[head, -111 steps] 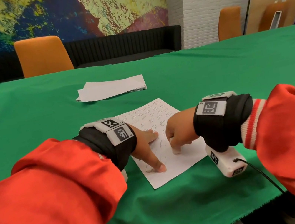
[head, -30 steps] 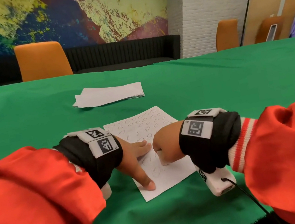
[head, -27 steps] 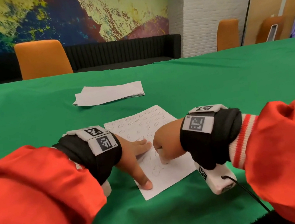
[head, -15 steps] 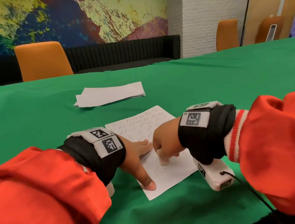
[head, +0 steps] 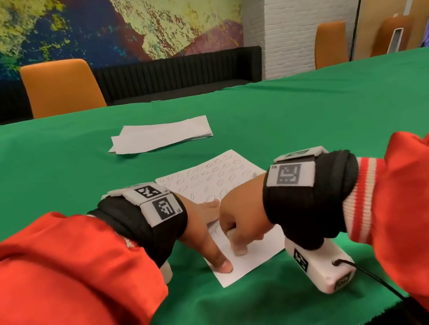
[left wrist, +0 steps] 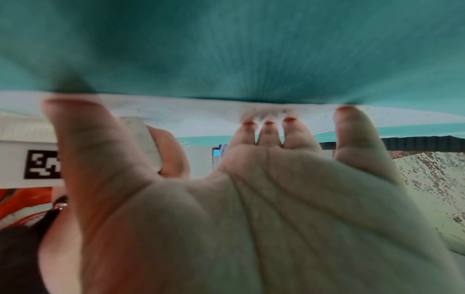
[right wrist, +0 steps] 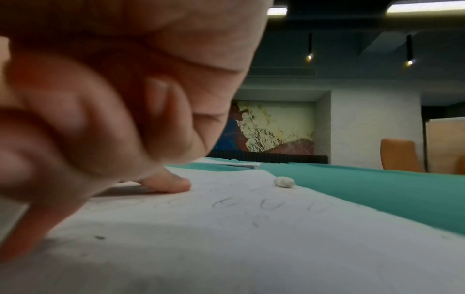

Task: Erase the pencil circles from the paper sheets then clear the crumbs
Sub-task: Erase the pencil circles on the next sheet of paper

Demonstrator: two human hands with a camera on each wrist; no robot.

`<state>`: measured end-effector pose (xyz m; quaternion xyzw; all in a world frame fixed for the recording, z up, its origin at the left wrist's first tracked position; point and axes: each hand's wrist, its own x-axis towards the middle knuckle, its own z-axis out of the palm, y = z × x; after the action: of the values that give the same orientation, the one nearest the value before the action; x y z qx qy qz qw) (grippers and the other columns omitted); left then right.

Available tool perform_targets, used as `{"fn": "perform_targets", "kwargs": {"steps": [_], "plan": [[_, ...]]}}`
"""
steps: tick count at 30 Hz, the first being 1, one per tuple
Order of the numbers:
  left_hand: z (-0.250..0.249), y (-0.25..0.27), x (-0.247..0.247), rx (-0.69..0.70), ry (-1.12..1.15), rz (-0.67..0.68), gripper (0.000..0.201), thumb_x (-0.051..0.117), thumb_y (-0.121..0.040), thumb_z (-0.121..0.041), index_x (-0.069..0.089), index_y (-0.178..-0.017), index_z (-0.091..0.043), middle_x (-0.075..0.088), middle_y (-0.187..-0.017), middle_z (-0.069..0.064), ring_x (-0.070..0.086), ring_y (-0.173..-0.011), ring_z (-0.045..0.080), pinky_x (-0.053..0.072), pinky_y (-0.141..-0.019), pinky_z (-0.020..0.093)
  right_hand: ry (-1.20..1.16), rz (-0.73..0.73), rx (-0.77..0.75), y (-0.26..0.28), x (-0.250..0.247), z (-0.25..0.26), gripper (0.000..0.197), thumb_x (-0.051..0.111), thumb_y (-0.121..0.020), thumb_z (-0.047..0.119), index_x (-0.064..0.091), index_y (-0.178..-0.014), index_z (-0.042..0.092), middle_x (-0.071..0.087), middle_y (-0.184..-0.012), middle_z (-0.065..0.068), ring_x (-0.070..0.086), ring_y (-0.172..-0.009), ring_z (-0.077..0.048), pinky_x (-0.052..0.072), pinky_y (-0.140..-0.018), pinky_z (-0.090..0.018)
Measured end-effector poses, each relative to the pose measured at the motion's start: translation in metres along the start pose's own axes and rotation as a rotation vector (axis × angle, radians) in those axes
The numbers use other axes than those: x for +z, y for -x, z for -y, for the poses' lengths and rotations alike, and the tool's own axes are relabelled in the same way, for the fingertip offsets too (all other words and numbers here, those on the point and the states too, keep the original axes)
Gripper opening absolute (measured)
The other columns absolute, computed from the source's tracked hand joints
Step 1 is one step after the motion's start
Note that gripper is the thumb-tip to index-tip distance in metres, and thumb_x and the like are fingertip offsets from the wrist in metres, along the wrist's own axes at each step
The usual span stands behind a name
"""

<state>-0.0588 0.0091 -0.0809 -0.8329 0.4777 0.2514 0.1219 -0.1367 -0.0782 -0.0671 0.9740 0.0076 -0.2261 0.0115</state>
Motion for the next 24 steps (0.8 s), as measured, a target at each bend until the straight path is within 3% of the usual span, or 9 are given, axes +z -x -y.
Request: {"fn": "perform_targets", "kwargs": {"steps": [5,10,14,16,20,24], "plan": [[0.006,-0.002,0.002,-0.048,-0.061,0.018,0.114,0.068,-0.072,-0.063,-0.007,-0.151,-0.032,-0.006,-0.158,-0.016,0.007,-0.145,0.011,0.007,-0.116,0.037,0.063,-0.03,0.108,-0.001,-0.006,-0.013,0.024,0.059,-0.087,0.032,0.068,-0.091,0.01,0.053,-0.062,0.005,0.047,-0.056,-0.01,0.031,-0.05,-0.019],[0.004,-0.003,0.001,-0.005,0.0,0.008,0.097,0.072,-0.074,-0.054,0.013,-0.149,-0.035,0.014,-0.157,-0.007,0.021,-0.142,0.017,0.015,-0.115,0.037,-0.005,0.007,0.005,-0.001,0.001,0.001,0.017,0.063,-0.084,0.03,0.063,-0.082,0.013,0.053,-0.059,0.006,0.048,-0.057,-0.01,0.033,-0.053,-0.022],[0.008,-0.004,0.002,-0.045,-0.055,0.015,0.114,0.069,-0.071,-0.063,-0.006,-0.151,-0.032,-0.003,-0.158,-0.014,0.01,-0.145,0.013,0.009,-0.118,0.039,0.037,-0.017,0.103,-0.001,-0.006,-0.011,0.026,0.062,-0.085,0.034,0.068,-0.09,0.009,0.053,-0.059,0.006,0.046,-0.055,-0.01,0.033,-0.051,-0.019],[0.008,-0.005,0.001,-0.043,-0.06,0.019,0.114,0.069,-0.071,-0.062,-0.007,-0.151,-0.031,-0.005,-0.158,-0.013,0.008,-0.145,0.013,0.007,-0.118,0.038,0.072,-0.033,0.108,-0.001,-0.005,-0.011,0.027,0.06,-0.087,0.033,0.069,-0.094,0.009,0.053,-0.062,0.006,0.046,-0.056,-0.009,0.032,-0.051,-0.019],[0.005,-0.003,0.001,-0.012,-0.002,0.015,0.097,0.071,-0.076,-0.05,0.009,-0.149,-0.032,0.012,-0.157,-0.006,0.018,-0.142,0.016,0.015,-0.114,0.034,0.009,-0.017,0.021,0.002,0.001,-0.002,0.017,0.062,-0.086,0.03,0.061,-0.078,0.015,0.053,-0.06,0.007,0.047,-0.055,-0.007,0.033,-0.052,-0.02],[0.009,-0.006,0.001,-0.039,-0.047,0.025,0.114,0.069,-0.071,-0.062,-0.008,-0.151,-0.033,-0.006,-0.158,-0.014,0.006,-0.145,0.011,0.006,-0.116,0.037,-0.029,-0.055,0.081,-0.001,-0.002,-0.015,0.019,0.062,-0.085,0.031,0.063,-0.076,0.014,0.054,-0.057,0.007,0.048,-0.056,-0.01,0.035,-0.053,-0.021]]}}
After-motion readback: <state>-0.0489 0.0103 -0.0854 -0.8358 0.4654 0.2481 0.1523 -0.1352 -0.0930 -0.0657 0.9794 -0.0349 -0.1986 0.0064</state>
